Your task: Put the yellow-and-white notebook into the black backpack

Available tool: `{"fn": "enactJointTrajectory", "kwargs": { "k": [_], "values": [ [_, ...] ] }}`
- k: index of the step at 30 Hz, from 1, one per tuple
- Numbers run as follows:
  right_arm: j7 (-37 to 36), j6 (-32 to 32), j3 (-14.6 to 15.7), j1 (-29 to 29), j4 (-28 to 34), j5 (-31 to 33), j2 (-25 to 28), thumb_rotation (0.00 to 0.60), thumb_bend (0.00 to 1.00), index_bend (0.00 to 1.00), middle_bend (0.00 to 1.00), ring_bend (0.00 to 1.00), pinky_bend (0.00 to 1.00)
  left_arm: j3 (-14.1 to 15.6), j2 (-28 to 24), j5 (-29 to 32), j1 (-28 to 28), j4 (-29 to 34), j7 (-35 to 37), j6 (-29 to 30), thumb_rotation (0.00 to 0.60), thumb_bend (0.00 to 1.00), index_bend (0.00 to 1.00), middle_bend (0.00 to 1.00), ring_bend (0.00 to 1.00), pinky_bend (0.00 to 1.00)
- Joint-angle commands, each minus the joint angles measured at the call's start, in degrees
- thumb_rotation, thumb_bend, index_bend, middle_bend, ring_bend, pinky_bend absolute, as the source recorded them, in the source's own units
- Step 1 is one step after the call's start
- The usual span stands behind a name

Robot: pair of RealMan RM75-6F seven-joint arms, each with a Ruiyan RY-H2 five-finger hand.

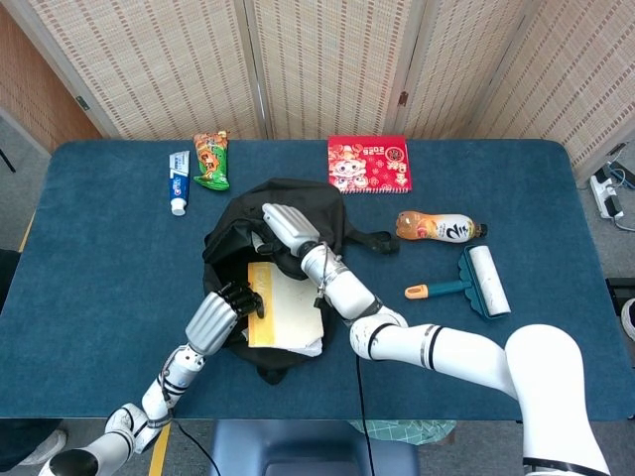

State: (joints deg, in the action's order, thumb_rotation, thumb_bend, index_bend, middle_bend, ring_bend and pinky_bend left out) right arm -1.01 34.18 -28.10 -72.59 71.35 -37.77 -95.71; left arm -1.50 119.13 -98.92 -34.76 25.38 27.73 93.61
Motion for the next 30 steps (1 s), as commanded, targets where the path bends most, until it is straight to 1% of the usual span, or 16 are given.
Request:
{"fn": "enactJointTrajectory", "kwargs": {
  "k": [1,7,12,15,23,27,30],
  "values": [
    [-0.06,0.34,0.20,-0.15,0.24,-0.02,0.13,0.600,0.80,0.69,0.59,0.60,0.77,-0.73,0.67,1.21,-0.32,-0.79,-0.28,-0.87,0.600,0.46,0.72,0.58,0.48,0.36],
    [-0.22,1.13,0.53,-0.30,1.12,0.05,0.61,0.600,0.80,0.69,0.59,0.60,0.77,-1.57,0.70,3.29,-0.67,-0.96,-2.18,-3.42,0.600,0.47,0.72,0.63,0.52,0.38],
    [-0.31,1.68,0.85,-0.34,1.77,0.17,0.92,0.600,0.79,0.69,0.59,0.60,0.77,-2.15,0.50,5.02,-0.89,-0.26,-6.28,-6.55,0.600,0.48,0.72,0.64,0.52,0.38],
    [-0.33,1.98,1.01,-0.38,2.15,0.13,1.05,0.600,0.79,0.69,0.59,0.60,0.77,-3.14,0.57,6.43,-1.15,0.61,-8.36,-7.93,0.600,0.48,0.73,0.65,0.53,0.40],
    [0.25,2.90,1.52,-0.70,2.95,0.51,1.42,0.600,0.79,0.69,0.59,0.60,0.77,-5.85,1.09,9.89,-1.00,1.62,-12.26,-8.81,0.600,0.50,0.74,0.67,0.55,0.40],
    [0.57,3.45,1.76,-0.81,2.97,0.88,1.37,0.600,0.79,0.69,0.59,0.60,0.77,-6.77,0.75,11.29,-0.21,4.08,-16.02,-8.59,0.600,0.51,0.74,0.68,0.56,0.41],
    [0.87,3.91,1.88,-0.91,3.12,1.13,1.34,0.600,0.79,0.69,0.59,0.60,0.76,-7.25,0.04,11.90,0.16,7.42,-19.30,-8.22,0.600,0.52,0.74,0.68,0.57,0.41]
  ]
}}
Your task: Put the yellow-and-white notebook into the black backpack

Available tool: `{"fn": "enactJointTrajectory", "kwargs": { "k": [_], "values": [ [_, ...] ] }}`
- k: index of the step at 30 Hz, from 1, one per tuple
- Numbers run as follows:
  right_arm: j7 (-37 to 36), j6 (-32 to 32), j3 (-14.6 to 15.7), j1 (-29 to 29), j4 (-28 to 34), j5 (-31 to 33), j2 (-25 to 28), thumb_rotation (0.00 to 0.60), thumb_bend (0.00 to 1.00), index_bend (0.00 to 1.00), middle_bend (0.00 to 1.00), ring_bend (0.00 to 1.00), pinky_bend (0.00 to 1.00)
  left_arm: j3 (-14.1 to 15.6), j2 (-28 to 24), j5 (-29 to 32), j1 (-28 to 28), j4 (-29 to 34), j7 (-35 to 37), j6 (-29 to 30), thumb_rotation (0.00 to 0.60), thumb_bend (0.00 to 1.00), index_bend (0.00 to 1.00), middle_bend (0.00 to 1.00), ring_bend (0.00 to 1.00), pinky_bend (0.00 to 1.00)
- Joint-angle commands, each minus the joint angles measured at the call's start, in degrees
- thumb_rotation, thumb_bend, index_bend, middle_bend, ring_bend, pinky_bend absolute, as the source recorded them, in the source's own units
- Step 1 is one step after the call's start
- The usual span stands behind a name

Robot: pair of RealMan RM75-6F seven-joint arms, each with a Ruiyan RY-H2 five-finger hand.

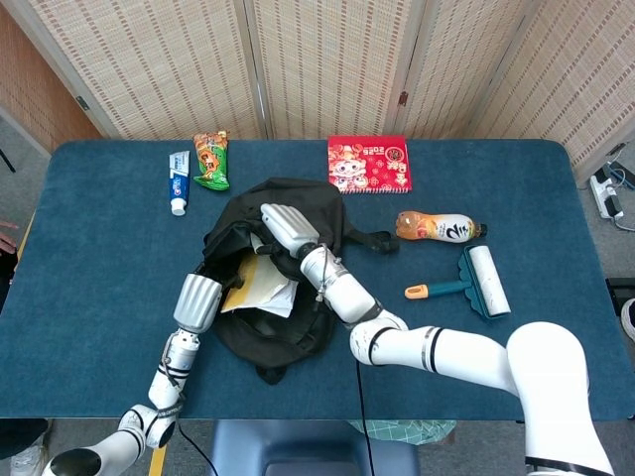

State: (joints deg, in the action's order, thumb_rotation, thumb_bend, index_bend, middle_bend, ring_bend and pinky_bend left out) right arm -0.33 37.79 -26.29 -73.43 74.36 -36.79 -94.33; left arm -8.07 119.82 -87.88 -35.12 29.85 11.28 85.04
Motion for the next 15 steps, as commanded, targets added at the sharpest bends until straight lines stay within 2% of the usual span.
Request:
{"fn": "enactJointTrajectory", "kwargs": {
  "k": [1,10,15],
  "values": [
    [0.25,0.39,0.08,-0.10,0.23,0.22,-0.02,0.600,0.79,0.69,0.59,0.60,0.76,-0.86,-0.89,1.06,0.58,4.19,-3.82,0.39,0.600,0.52,0.74,0.68,0.57,0.41],
    [0.67,1.27,0.09,-0.04,1.57,0.72,0.55,0.600,0.79,0.69,0.59,0.60,0.76,-3.08,-3.82,3.56,-0.94,15.83,-16.88,-3.76,0.600,0.52,0.74,0.69,0.57,0.41],
    [0.79,1.45,0.08,-0.06,1.72,1.00,0.71,0.600,0.79,0.69,0.59,0.60,0.76,-3.89,-4.38,4.45,-1.97,18.22,-20.13,-5.83,0.600,0.52,0.74,0.69,0.57,0.41]
  ]
}}
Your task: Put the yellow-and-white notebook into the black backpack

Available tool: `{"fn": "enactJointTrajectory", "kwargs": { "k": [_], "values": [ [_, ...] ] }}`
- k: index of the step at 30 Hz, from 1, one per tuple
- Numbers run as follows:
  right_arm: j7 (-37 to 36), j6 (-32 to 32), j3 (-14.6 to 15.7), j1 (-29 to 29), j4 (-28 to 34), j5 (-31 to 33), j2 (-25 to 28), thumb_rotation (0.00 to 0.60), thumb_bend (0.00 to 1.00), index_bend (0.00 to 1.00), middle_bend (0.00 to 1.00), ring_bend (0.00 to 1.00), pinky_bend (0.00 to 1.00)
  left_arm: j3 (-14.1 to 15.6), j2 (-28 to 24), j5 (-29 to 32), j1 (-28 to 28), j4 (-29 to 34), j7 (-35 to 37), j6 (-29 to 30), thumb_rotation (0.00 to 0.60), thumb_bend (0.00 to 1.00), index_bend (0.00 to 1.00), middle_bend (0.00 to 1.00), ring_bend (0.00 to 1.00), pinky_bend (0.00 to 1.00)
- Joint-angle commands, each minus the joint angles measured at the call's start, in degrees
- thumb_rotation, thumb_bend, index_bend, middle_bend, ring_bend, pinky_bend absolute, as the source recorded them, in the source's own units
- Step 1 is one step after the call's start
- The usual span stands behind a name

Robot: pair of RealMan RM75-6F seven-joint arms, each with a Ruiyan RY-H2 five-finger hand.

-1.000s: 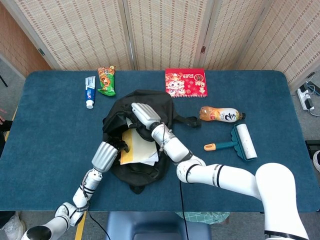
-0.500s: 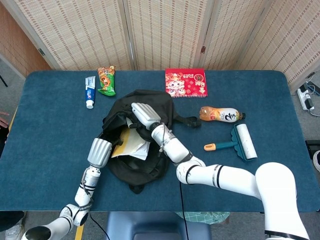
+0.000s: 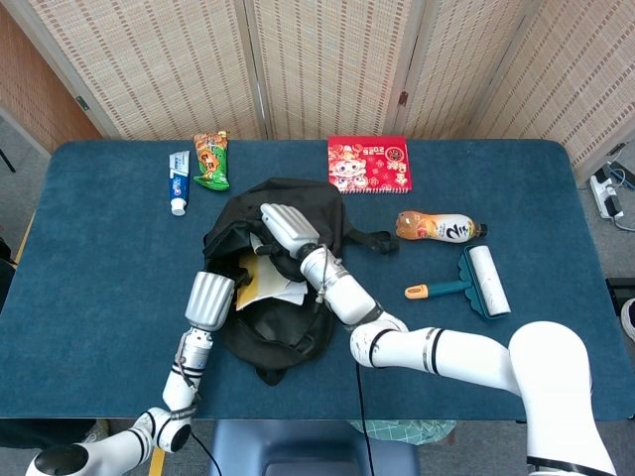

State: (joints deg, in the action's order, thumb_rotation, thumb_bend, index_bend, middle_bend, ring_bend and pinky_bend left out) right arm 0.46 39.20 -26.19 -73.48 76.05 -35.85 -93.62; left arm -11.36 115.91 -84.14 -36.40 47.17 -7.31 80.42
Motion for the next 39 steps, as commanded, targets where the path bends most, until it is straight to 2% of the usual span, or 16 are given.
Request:
{"fn": "enactJointTrajectory", "kwargs": {
  "k": [1,12,14,18,21,24,27,30,34,39],
  "values": [
    [0.00,0.02,0.00,-0.02,0.06,0.11,0.02,0.600,0.79,0.69,0.59,0.60,0.76,-0.65,-0.43,1.01,-0.90,1.05,-2.66,-1.92,0.600,0.52,0.74,0.69,0.57,0.41],
    [0.42,0.61,0.12,0.11,0.98,0.40,0.58,0.600,0.79,0.69,0.58,0.60,0.76,-2.39,0.40,3.63,-2.91,0.94,-7.92,-6.07,0.600,0.51,0.73,0.69,0.57,0.41],
    [0.56,0.81,0.16,0.12,1.10,0.49,0.64,0.600,0.79,0.69,0.58,0.60,0.76,-2.73,0.29,4.20,-3.01,0.96,-8.85,-6.47,0.600,0.48,0.71,0.68,0.57,0.41],
    [0.58,0.88,0.20,0.26,1.06,0.66,0.83,0.600,0.79,0.69,0.58,0.60,0.76,-2.46,-0.33,4.30,-2.09,2.61,-10.12,-5.20,0.600,0.27,0.53,0.57,0.54,0.41],
    [0.34,0.65,0.15,0.33,0.86,0.80,0.83,0.600,0.79,0.69,0.58,0.60,0.76,-1.92,-1.00,4.34,-1.33,4.35,-11.13,-4.78,0.600,0.12,0.41,0.45,0.46,0.40],
    [0.22,0.54,0.17,0.37,0.69,0.79,0.78,0.600,0.79,0.69,0.58,0.60,0.76,-1.77,-1.74,4.66,-0.71,6.27,-12.21,-4.55,0.600,0.02,0.30,0.35,0.37,0.39],
    [0.07,0.39,0.20,0.46,0.48,0.85,0.80,0.600,0.79,0.68,0.58,0.60,0.76,-1.79,-2.62,5.11,-0.13,8.73,-13.62,-4.33,0.600,0.00,0.21,0.27,0.30,0.38],
    [0.07,0.39,0.25,0.52,0.43,0.82,0.83,0.600,0.79,0.68,0.58,0.60,0.76,-1.81,-3.06,5.41,0.21,9.94,-14.37,-4.23,0.600,0.00,0.15,0.24,0.27,0.36],
    [-0.08,0.22,0.43,0.77,0.04,0.89,0.93,0.600,0.79,0.68,0.58,0.60,0.76,-1.87,-4.79,6.67,1.79,15.73,-18.26,-3.18,0.600,0.00,0.04,0.16,0.19,0.33],
    [-0.36,-0.06,0.48,1.05,0.03,0.44,1.21,0.600,0.79,0.68,0.58,0.60,0.75,-1.88,-7.49,7.72,3.24,22.35,-21.72,-2.36,0.600,0.00,0.00,0.12,0.16,0.32]
  ]
}}
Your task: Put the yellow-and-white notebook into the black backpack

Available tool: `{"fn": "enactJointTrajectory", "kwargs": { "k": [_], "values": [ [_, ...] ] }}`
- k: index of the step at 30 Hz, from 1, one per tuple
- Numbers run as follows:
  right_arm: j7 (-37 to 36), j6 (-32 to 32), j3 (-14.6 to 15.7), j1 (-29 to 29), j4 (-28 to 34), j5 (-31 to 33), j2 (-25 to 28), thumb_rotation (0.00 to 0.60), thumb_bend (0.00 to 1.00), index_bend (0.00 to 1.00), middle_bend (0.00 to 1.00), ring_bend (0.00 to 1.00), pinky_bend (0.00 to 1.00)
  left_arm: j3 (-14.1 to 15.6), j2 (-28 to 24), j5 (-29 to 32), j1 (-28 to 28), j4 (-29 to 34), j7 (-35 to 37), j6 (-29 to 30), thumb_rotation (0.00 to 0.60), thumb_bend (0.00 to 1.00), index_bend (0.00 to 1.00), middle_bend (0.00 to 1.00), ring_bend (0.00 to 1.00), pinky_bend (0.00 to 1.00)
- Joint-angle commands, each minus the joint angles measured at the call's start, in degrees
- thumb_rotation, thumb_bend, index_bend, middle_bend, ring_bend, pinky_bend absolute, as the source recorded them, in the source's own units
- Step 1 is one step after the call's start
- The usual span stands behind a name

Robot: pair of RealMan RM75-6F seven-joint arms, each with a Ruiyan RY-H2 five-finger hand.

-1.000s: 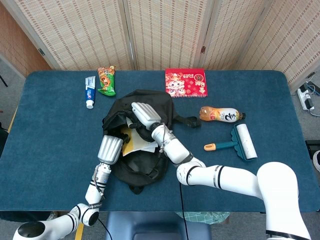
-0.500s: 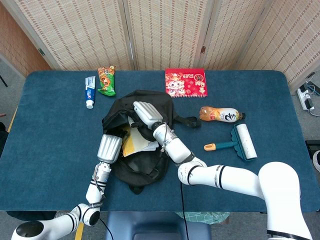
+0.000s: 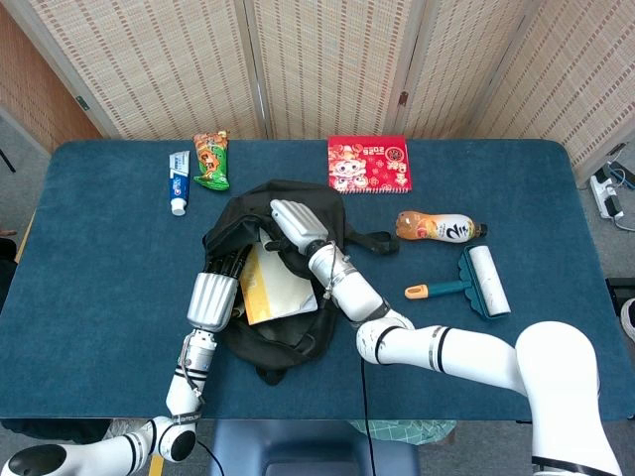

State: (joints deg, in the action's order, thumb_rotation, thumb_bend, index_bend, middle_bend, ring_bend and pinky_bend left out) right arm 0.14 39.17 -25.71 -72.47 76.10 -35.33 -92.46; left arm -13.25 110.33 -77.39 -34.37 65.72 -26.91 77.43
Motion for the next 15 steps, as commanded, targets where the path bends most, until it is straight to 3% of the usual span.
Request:
{"fn": "enactJointTrajectory", "kwargs": {
  "k": [1,9,15],
  "values": [
    [-0.08,-0.04,0.00,0.06,-0.05,-0.11,0.04,0.600,0.79,0.68,0.58,0.60,0.75,0.03,-2.28,1.22,1.43,4.83,-2.46,0.59,0.600,0.00,0.00,0.12,0.16,0.32],
    [0.47,0.25,0.58,0.11,-0.64,-0.20,-0.19,0.600,0.79,0.68,0.58,0.59,0.74,1.00,-5.22,1.81,2.93,11.90,-2.74,0.33,0.600,0.00,0.00,0.07,0.07,0.25],
    [0.50,0.13,0.78,0.33,-1.28,-0.11,-0.29,0.600,0.79,0.68,0.58,0.59,0.74,2.65,-8.87,-0.96,5.14,17.48,0.89,2.81,0.600,0.00,0.00,0.07,0.08,0.24]
  ]
}}
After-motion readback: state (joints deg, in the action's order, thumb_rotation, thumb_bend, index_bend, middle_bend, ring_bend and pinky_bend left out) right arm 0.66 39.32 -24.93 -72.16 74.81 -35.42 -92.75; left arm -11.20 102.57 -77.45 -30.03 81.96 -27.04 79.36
